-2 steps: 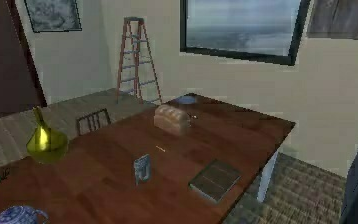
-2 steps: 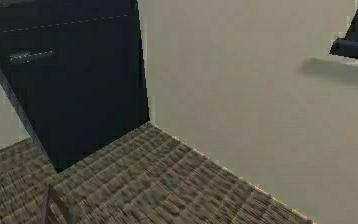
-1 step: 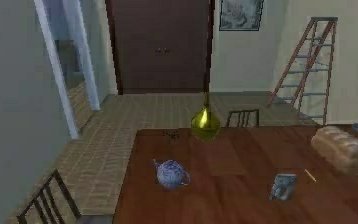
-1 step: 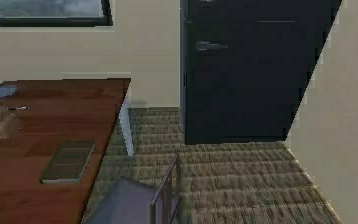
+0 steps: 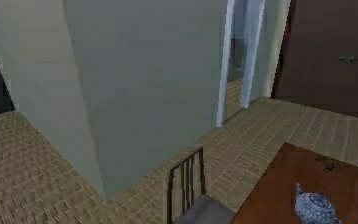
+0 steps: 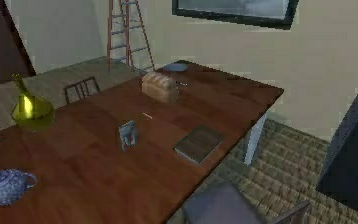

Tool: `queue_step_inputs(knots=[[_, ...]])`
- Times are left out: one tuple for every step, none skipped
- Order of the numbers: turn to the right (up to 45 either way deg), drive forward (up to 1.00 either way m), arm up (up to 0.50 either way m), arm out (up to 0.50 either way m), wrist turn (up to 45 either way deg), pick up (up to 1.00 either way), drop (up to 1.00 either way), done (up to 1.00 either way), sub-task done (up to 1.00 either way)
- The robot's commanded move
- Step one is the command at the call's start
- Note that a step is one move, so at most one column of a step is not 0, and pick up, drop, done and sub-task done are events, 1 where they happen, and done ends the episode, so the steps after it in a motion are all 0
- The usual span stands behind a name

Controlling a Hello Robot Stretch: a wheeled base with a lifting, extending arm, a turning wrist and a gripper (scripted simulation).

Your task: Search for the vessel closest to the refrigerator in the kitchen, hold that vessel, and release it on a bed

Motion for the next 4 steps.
queue_step_inputs(knots=[[-33.0, 0.00, 0.00, 0.00, 0.0, 0.00, 0.00, 0.00, 0.00], [-12.0, 0.00, 0.00, 0.00, 0.0, 0.00, 0.00, 0.00, 0.00], [0.0, 0.30, 0.00, 0.00, 0.0, 0.00, 0.00, 0.00, 0.00], [33.0, 0.00, 0.00, 0.00, 0.0, 0.00, 0.00, 0.00, 0.00]])
